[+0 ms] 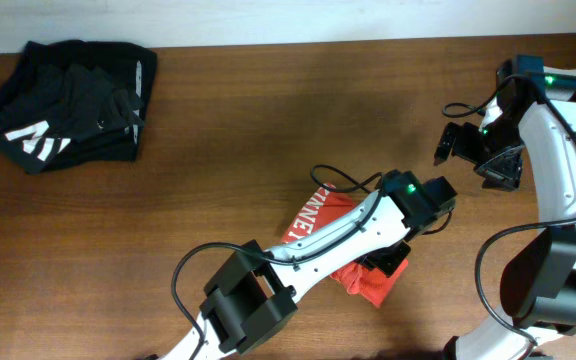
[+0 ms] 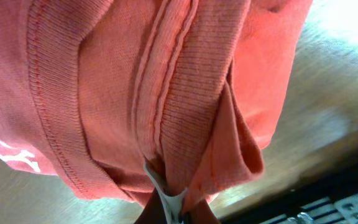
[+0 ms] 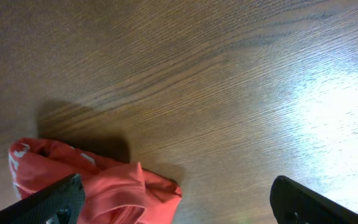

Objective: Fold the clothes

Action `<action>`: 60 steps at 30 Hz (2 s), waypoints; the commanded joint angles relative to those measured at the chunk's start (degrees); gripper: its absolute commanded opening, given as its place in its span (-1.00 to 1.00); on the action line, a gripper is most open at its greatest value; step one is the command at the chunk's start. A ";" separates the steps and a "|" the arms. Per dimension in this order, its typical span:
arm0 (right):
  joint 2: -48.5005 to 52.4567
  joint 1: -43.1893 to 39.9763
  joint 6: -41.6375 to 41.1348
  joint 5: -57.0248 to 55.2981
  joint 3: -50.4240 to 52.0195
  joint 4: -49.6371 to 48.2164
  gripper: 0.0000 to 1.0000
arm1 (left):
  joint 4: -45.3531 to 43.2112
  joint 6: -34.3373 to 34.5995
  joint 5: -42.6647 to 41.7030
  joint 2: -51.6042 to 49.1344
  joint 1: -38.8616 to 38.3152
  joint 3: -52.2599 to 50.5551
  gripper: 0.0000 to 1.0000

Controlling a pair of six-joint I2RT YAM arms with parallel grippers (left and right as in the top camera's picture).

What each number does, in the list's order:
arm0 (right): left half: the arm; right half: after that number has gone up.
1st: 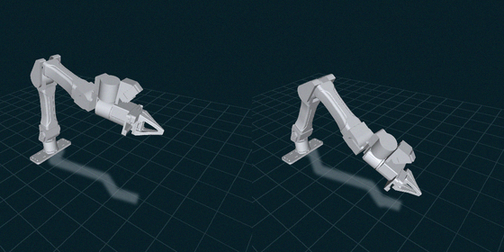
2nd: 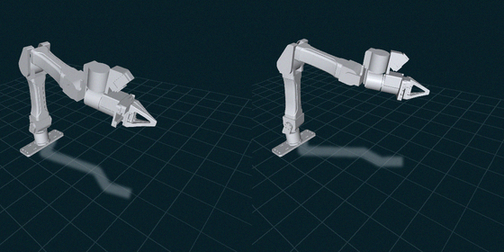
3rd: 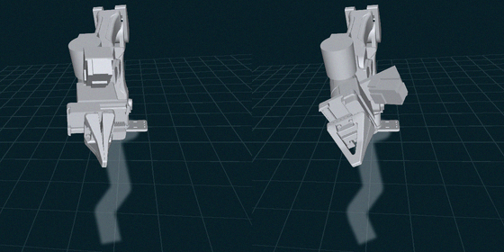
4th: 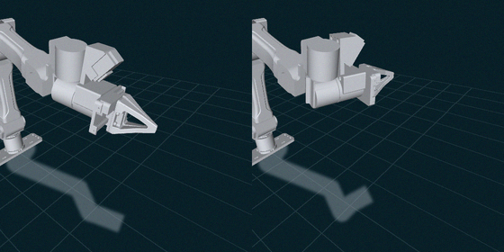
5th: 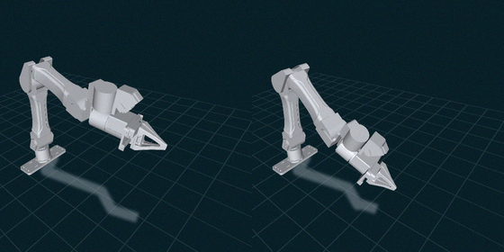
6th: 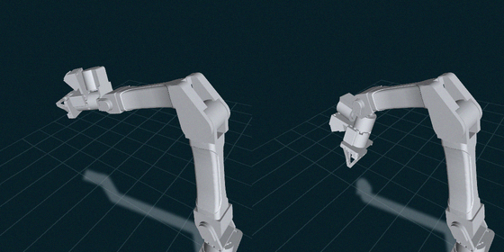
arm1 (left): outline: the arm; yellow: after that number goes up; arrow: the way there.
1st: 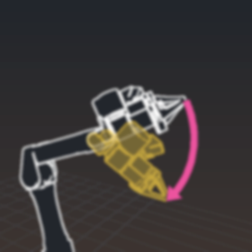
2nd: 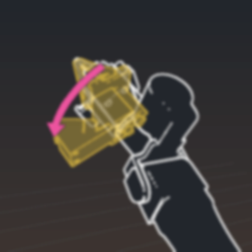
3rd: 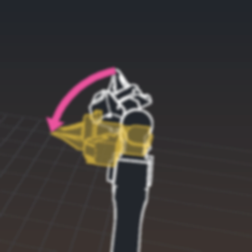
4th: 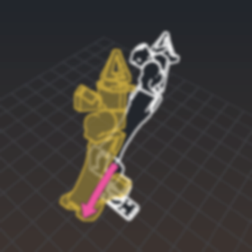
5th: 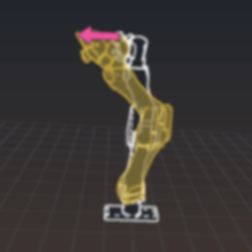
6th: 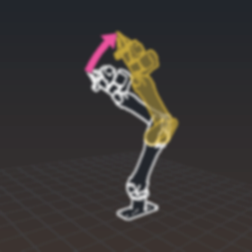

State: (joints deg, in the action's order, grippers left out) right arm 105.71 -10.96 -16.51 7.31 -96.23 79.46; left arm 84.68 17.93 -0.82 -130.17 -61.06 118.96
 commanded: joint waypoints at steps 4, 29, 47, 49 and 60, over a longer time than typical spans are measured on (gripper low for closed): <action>-0.33 -0.33 -0.24 -0.35 -0.92 0.02 0.97 | -6.10 0.63 -6.08 0.52 -2.78 -2.36 -0.99; -0.33 -0.33 -0.24 -0.35 -0.92 0.02 0.97 | -14.38 2.36 -17.49 1.90 -0.76 2.71 0.07; -0.33 -0.33 -0.24 -0.35 -0.92 0.02 0.98 | -26.16 0.61 -10.01 -1.42 11.26 -14.25 -0.95; -0.33 -0.33 -0.24 -0.35 -0.92 0.04 0.97 | -30.62 0.63 -7.13 -1.53 11.26 -16.96 -0.93; -0.33 -0.33 -0.24 -0.35 -0.92 0.04 0.97 | -17.03 5.40 -5.86 8.35 9.62 -5.33 -0.35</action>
State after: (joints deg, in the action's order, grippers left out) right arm 105.71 -10.96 -16.51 7.31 -96.23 79.46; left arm 67.05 23.00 -3.53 -124.73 -50.02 112.46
